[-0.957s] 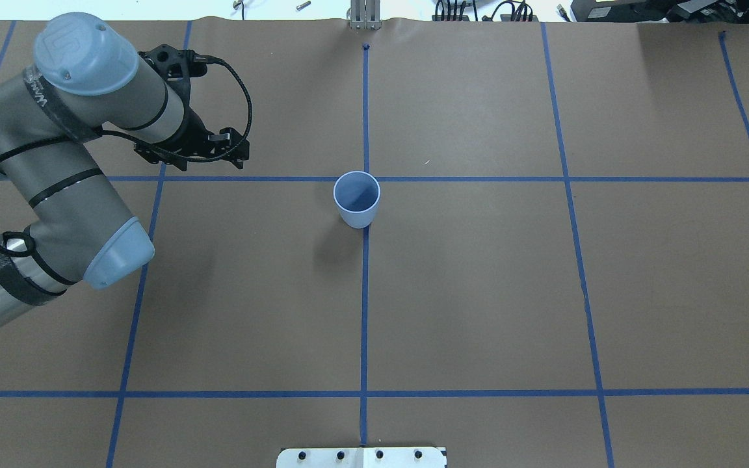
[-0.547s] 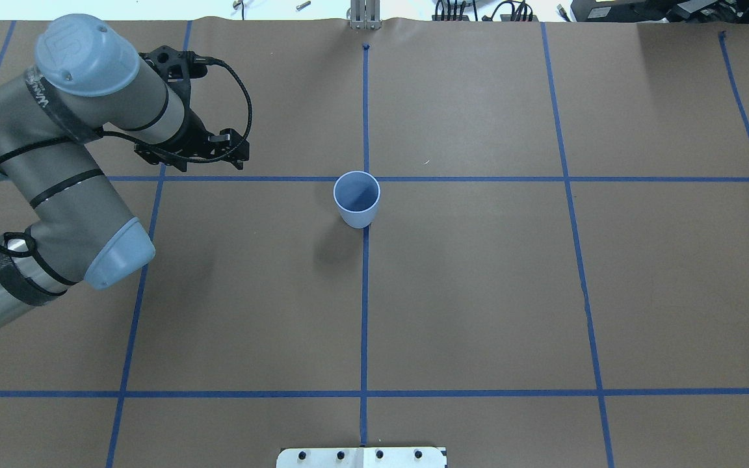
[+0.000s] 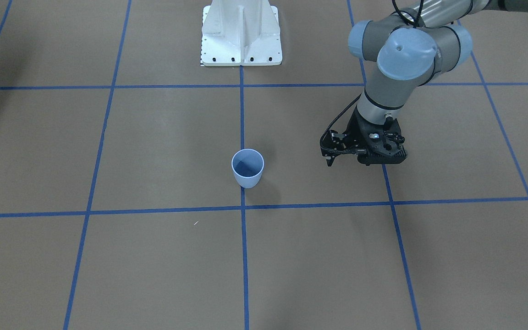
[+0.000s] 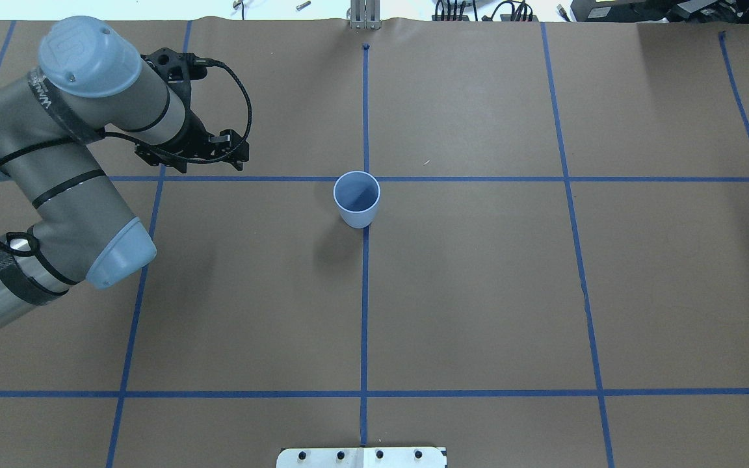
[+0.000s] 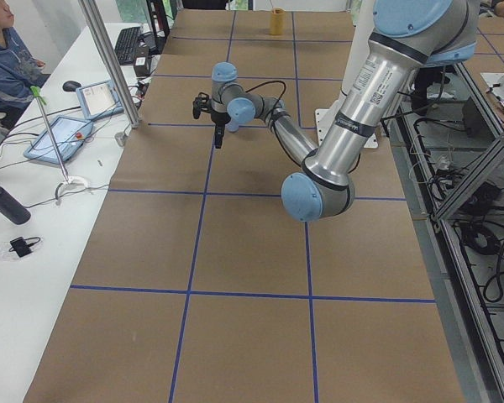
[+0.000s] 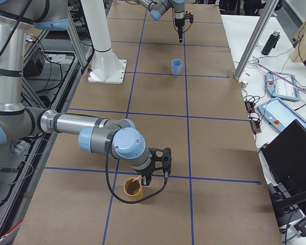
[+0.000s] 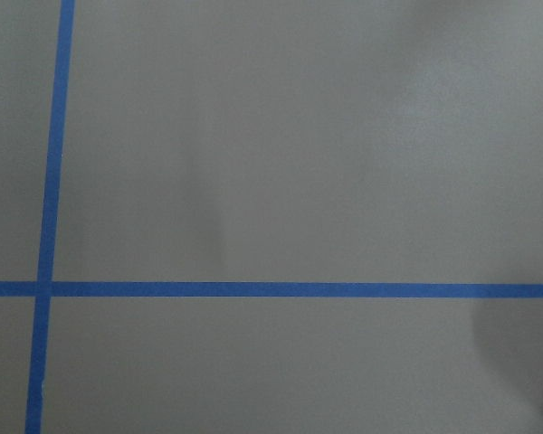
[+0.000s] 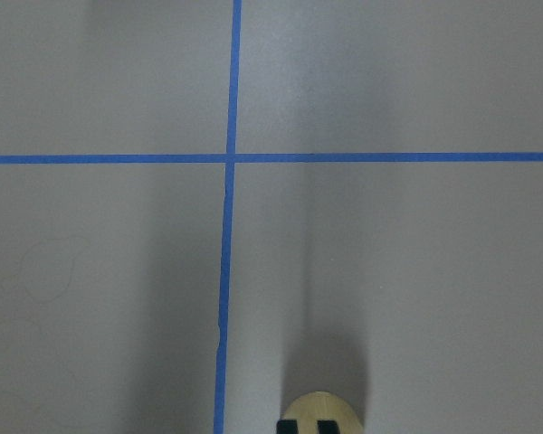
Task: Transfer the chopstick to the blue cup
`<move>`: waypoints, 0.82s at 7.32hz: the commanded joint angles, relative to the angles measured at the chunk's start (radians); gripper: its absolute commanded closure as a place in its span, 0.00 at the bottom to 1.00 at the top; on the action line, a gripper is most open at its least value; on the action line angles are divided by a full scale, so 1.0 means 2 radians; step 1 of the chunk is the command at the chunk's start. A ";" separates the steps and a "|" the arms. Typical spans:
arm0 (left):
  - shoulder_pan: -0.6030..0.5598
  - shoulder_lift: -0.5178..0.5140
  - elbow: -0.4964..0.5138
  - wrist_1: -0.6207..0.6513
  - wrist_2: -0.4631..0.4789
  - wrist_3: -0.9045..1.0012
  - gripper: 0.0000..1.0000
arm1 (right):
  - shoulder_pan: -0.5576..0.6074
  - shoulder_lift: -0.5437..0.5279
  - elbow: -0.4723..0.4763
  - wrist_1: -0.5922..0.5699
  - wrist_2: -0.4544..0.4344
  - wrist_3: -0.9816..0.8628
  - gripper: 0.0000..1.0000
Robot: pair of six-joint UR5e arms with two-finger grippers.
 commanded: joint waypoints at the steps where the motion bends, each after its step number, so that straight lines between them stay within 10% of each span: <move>1: 0.000 0.000 0.000 0.000 0.000 0.000 0.02 | 0.016 0.006 0.030 -0.015 -0.015 -0.011 1.00; 4: -0.013 0.030 -0.009 -0.021 -0.002 0.018 0.02 | -0.001 0.173 0.038 -0.197 -0.007 0.006 1.00; 6: -0.028 0.046 -0.009 -0.024 -0.002 0.057 0.02 | -0.046 0.209 0.044 -0.214 0.052 0.077 1.00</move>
